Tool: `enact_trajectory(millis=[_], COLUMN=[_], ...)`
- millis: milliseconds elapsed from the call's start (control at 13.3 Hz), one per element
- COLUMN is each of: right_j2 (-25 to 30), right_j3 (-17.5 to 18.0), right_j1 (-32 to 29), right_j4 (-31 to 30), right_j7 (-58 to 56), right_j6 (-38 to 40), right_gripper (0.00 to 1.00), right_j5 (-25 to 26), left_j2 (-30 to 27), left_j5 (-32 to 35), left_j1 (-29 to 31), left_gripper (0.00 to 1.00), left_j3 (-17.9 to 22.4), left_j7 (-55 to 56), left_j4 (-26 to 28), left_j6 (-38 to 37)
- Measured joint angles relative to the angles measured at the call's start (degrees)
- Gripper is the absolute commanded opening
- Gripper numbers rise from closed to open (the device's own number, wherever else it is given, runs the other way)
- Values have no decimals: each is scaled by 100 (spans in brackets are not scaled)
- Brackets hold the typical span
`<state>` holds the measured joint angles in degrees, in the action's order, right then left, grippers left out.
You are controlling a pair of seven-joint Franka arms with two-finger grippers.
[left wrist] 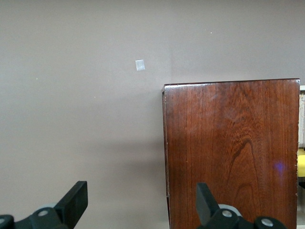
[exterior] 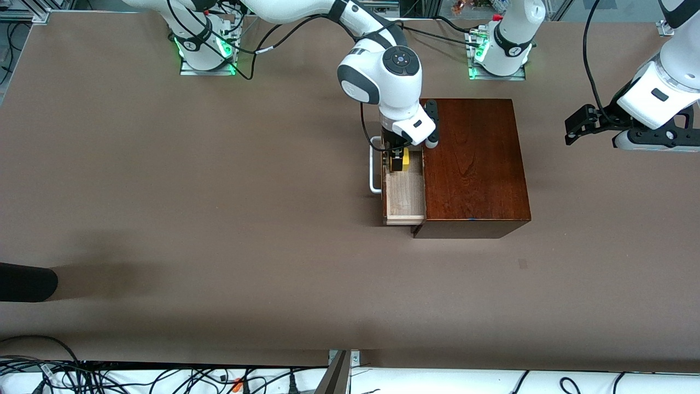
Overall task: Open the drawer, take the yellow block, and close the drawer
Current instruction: 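Grasp the yellow cube with the right gripper and lift it, then carry the cube away with the right gripper while the left gripper reaches the drawer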
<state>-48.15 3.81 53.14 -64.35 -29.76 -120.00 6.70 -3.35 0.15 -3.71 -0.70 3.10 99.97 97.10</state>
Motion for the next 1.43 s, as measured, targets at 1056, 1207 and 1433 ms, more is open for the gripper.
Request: enact_trajectory(millis=[1056, 1207, 1433], right_j2=[884, 1155, 1308], right_j3=[-148, -200, -209], right_j1=[-544, -1217, -2503], right_j4=[1219, 1221, 1213], right_j7=[673, 703, 653], right_j6=[2031, 2279, 2748], right_gripper=[6, 6, 6], right_j5=[-434, -731, -1108], left_j2=[0, 0, 0], left_j5=[0, 0, 0], left_j1=[-1, 0, 0], left_gripper=[100, 100, 100], left_j3=[-4, -4, -4], left_j7=[0, 0, 0], left_j4=[0, 0, 0], left_j6=[0, 0, 0])
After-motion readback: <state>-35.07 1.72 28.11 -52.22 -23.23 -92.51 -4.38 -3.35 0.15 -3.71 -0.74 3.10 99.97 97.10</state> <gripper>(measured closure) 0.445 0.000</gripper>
